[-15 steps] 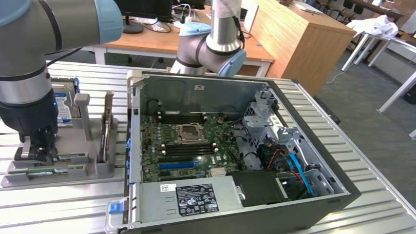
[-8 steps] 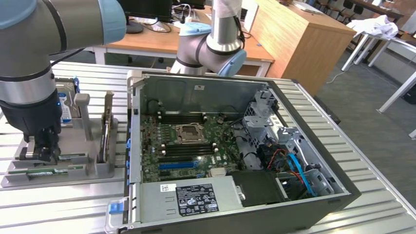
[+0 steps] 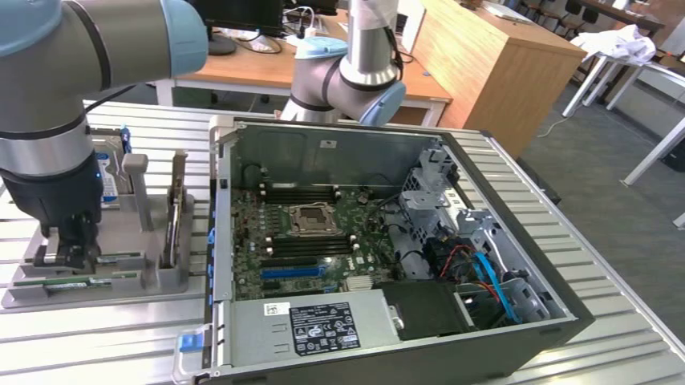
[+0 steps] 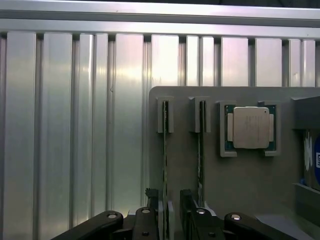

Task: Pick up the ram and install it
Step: 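Pick up the ram and move it above insertion slot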

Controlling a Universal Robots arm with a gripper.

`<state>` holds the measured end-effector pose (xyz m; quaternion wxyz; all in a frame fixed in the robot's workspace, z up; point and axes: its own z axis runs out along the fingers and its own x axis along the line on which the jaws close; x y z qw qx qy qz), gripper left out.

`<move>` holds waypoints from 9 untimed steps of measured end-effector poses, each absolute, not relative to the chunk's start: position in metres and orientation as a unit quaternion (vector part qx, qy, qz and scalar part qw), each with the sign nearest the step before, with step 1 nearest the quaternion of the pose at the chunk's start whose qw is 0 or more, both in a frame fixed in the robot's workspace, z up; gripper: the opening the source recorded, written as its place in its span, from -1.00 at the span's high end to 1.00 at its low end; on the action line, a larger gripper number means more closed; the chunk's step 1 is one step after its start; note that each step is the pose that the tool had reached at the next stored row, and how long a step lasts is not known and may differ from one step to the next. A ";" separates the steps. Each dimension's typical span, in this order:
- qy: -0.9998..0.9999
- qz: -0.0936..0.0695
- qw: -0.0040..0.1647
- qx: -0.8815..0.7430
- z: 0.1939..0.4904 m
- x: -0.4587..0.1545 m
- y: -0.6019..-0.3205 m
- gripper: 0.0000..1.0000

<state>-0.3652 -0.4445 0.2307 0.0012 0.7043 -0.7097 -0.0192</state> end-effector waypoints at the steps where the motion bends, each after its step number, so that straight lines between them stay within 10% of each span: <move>1: -0.710 -0.019 0.001 0.704 0.230 -0.365 -0.444 0.37; 9: -0.710 -0.019 0.001 0.704 0.221 -0.365 -0.444 0.37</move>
